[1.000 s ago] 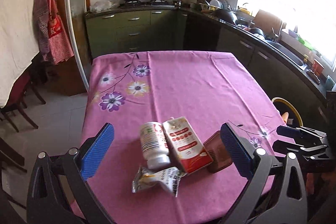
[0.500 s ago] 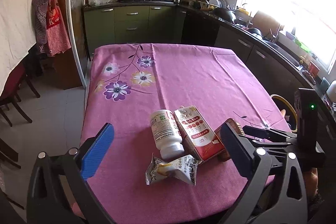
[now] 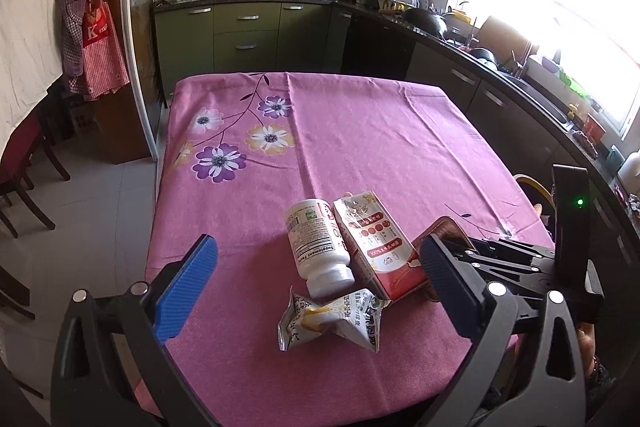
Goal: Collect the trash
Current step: 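Grasp the brown plastic container with the right gripper, then carry the brown container over the bin and open the right gripper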
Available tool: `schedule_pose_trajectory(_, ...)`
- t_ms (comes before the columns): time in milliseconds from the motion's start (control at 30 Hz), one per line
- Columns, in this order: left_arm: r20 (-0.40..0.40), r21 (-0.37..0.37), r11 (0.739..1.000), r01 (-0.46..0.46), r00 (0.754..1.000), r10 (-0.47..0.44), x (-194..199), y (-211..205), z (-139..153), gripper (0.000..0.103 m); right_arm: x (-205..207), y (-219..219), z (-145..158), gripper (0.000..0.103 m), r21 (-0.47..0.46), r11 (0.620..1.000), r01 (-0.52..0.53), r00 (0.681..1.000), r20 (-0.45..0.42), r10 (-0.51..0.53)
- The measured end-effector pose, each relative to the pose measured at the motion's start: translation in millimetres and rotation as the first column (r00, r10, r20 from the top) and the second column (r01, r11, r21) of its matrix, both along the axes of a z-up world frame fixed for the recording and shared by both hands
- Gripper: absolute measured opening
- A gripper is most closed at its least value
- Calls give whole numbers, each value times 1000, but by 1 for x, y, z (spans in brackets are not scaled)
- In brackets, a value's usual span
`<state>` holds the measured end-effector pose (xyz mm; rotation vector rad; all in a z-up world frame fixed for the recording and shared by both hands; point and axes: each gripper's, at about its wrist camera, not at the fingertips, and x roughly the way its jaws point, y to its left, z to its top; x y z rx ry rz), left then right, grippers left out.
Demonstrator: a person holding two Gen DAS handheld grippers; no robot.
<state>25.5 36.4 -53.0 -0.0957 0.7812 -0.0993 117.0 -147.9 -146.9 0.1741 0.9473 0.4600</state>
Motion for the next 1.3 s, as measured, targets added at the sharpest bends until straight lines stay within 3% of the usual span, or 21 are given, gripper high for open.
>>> schedule_pose_trajectory(367,-12,6,1000,10,1000,-10,-1,-4,-3,96,-2,-33,17,26,-27,998,58,997,62,-56)
schedule_pose_trajectory(633,-10,23,999,27,1000,-27,-1,-12,0,96,4,-113,47,26,-40,977,212,970,132,-205)
schedule_pose_trajectory(767,-16,28,999,38,999,-37,1,-19,-1,96,3,-181,63,26,-54,930,363,921,172,-350)
schedule_pose_trajectory(933,-27,33,998,52,998,-51,4,-30,-2,96,8,-274,66,26,-107,825,555,826,190,-531)
schedule_pose_trajectory(1100,-38,35,997,69,997,-68,8,-42,-4,96,25,-347,43,26,-183,731,657,754,155,-639)
schedule_pose_trajectory(1300,-47,52,995,85,995,-82,10,-54,-3,96,56,-406,1,26,-269,651,709,693,101,-713)
